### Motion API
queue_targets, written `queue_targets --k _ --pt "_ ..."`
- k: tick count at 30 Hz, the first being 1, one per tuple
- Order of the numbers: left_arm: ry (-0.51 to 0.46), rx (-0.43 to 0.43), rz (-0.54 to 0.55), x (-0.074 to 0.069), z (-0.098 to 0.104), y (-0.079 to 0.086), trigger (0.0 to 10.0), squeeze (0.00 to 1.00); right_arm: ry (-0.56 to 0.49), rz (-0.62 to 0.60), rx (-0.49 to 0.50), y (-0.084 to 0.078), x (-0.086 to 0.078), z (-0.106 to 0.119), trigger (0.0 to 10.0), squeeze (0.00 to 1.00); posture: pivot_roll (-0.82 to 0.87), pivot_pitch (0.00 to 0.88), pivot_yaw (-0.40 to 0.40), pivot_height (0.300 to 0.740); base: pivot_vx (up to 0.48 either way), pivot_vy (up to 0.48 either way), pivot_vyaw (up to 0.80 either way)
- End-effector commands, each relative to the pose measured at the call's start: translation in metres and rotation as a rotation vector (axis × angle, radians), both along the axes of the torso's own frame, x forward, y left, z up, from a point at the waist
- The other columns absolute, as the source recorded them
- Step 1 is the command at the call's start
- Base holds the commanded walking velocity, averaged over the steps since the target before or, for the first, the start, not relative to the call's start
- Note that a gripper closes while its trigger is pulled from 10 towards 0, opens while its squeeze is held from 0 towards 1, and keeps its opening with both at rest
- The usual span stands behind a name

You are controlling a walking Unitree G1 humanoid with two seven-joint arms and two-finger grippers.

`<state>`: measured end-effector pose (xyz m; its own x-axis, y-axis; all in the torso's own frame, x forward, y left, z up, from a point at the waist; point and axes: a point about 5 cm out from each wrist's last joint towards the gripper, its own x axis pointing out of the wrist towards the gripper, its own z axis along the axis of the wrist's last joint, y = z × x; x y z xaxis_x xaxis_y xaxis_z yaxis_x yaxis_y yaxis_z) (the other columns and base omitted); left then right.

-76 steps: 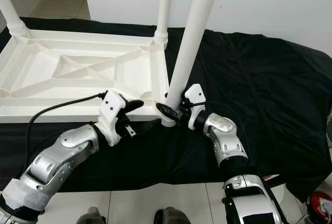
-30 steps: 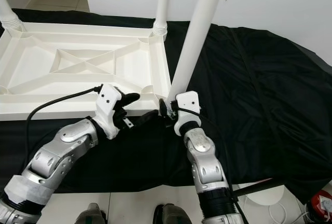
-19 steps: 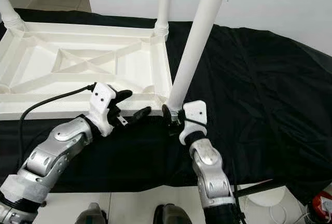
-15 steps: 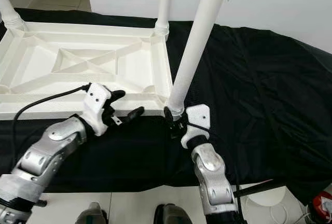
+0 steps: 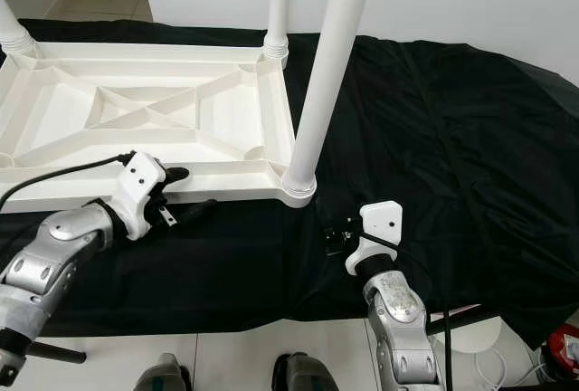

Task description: Building children table

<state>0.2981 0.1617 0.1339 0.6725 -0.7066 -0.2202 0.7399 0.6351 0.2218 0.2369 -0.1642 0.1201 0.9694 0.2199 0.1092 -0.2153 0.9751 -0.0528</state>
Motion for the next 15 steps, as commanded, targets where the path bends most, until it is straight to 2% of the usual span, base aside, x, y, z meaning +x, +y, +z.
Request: queue_targets --k 1,15 --pt "0.039 0.043 -0.022 -0.002 -0.009 0.004 10.0 0.0 -0.01 -0.01 0.007 -0.005 -0.001 0.002 10.0 0.0 0.03 0.091 -0.037 0.74 0.0 0.0 0.0" --pt "0.07 0.112 -0.088 0.001 -0.02 0.013 10.0 0.0 -0.021 0.006 -0.004 -0.008 0.001 0.006 10.0 0.0 0.02 0.11 -0.025 0.74 0.0 0.0 0.0"
